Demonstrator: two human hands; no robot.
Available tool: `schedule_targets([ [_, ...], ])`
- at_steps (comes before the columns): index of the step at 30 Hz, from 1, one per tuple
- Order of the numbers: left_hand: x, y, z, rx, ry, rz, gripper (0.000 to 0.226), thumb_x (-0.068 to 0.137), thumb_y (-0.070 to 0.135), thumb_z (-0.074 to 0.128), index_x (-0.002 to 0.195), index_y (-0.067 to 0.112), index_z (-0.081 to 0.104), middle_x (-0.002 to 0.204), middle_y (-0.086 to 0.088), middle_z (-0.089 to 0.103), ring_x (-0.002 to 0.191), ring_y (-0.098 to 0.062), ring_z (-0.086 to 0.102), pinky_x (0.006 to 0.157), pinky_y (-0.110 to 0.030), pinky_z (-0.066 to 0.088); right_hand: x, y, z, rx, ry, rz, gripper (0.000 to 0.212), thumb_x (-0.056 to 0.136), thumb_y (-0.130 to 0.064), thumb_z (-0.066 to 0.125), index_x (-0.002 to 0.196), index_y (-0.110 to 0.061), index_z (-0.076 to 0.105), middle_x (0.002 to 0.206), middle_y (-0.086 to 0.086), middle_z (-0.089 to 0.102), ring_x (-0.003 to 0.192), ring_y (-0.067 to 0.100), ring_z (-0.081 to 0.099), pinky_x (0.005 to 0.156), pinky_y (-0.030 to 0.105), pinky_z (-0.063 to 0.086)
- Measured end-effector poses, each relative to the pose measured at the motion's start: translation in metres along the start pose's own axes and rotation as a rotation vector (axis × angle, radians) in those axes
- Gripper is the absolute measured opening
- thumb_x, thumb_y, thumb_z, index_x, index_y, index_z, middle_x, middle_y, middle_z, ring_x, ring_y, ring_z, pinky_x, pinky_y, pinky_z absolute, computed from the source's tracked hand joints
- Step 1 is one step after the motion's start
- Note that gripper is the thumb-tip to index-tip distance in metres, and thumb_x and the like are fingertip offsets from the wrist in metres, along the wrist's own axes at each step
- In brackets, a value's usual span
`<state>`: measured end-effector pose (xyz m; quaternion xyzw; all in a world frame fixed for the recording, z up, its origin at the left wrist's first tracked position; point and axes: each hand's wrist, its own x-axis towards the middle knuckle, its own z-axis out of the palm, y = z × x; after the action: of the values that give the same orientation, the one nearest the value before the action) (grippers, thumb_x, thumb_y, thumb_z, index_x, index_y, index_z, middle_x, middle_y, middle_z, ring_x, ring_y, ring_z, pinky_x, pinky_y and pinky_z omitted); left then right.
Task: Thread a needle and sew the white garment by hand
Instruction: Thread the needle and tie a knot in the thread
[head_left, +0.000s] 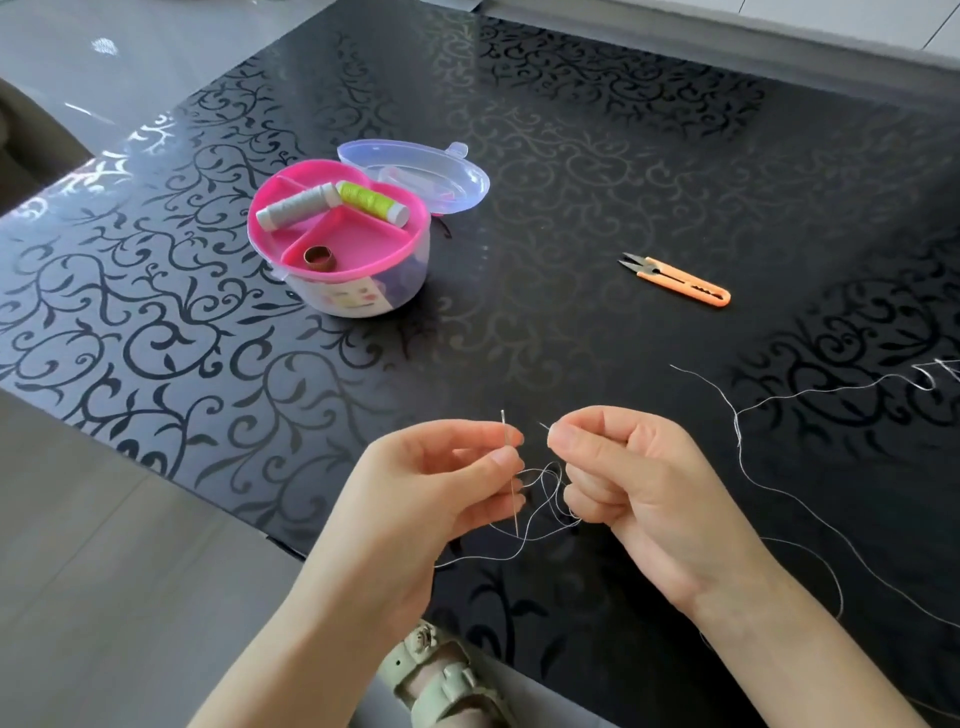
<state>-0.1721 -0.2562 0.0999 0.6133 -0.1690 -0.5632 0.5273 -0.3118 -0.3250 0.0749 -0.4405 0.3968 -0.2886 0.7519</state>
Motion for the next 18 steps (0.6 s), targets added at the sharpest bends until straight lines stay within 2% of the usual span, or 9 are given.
schedule_targets([
  [12,-0.0026,-0.0071,0.0031,0.066,-0.079,-0.055,0.011,0.078,0.002,0.07,0.072,0.01,0.076,0.065,-0.004,0.069,0.062,-0.012,0.067,0.061,-0.021,0.056,0.0005,0.0035,0.0001,-0.117,0.011,-0.024,0.014,0.069,-0.016,0.064,0.056,-0.018,0.064,0.042,-0.005,0.033,0.043,0.01,0.029,0.045,0.021,0.027],
  [18,-0.0044,-0.0053,0.0029,0.076,-0.096,-0.046,0.012,0.077,0.003,0.071,0.071,0.012,0.077,0.065,-0.002,0.071,0.063,-0.011,0.068,0.062,-0.022,0.057,0.0005,0.0023,0.0004,-0.131,-0.005,-0.021,0.018,0.069,-0.015,0.063,0.051,-0.019,0.062,0.04,-0.005,0.034,0.042,0.009,0.03,0.044,0.019,0.031],
])
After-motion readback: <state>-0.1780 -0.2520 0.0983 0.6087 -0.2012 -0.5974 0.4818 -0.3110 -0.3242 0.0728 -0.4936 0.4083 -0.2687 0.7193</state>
